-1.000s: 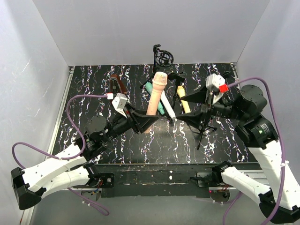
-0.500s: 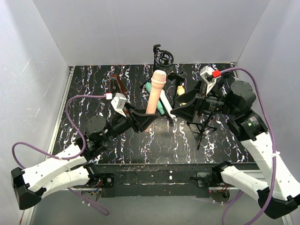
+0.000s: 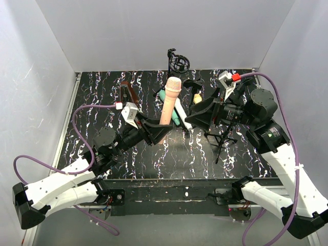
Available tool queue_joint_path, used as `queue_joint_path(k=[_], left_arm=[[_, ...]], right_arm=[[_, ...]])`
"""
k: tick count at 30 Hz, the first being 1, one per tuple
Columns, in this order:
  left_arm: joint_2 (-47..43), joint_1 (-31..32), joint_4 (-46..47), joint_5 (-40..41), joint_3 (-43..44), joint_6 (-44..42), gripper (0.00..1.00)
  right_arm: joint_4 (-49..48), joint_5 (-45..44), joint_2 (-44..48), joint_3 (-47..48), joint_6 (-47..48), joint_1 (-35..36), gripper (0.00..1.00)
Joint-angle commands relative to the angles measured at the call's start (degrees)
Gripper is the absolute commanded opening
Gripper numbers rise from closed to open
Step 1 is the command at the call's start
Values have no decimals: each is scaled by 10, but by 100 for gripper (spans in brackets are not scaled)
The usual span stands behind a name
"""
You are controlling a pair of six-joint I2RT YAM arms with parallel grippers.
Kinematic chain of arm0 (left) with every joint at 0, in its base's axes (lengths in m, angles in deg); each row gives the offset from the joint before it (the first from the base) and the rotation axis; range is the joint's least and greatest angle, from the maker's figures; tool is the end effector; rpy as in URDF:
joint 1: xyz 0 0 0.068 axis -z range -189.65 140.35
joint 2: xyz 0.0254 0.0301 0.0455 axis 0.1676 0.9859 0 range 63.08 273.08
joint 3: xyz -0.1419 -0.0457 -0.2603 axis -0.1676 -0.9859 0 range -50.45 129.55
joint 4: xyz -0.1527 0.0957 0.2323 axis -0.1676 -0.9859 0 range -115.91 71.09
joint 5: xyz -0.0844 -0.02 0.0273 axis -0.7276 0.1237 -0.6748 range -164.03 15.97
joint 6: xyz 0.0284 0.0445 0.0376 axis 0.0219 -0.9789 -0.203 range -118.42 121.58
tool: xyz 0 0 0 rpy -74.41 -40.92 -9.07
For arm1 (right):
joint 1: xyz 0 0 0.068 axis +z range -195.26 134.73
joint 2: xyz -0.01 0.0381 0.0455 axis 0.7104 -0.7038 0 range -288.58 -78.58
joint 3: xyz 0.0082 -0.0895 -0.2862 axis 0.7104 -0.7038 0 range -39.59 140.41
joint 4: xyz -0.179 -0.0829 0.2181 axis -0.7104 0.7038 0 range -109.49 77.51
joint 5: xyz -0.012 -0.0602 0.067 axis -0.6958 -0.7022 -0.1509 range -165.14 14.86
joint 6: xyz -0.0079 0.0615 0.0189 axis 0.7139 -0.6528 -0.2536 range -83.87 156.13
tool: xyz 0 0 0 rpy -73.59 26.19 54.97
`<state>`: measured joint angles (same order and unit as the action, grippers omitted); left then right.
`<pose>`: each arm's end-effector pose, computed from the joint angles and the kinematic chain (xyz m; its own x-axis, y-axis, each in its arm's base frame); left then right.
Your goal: Attach the microphones to the stand
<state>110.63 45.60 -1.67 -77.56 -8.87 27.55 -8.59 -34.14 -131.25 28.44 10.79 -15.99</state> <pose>0.1282 -0.1902 0.3839 -0.2741 -0.3718 -0.8869 0.8170 0.3965 -0.4187 0.1655 0.1310 0.4863 -0.3407 0.1792 -0.9229 -0.8783 0.2896 0.3804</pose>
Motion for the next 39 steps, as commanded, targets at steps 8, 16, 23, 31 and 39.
queue_joint_path(k=[8,16,23,31,39], left_arm=[[-5,0,33,3,-9,-7,0],[0,0,41,2,-11,-4,0],[6,0,53,2,-12,-1,0],[13,0,64,2,-12,1,0],[14,0,76,12,-22,7,0]], right_arm=[[-40,-26,-5,1,-66,2,85],[-41,-34,-11,1,-90,3,87],[-48,-36,-21,2,-108,3,88],[-56,-37,-33,11,-112,2,88],[-69,-35,-38,11,-106,2,89]])
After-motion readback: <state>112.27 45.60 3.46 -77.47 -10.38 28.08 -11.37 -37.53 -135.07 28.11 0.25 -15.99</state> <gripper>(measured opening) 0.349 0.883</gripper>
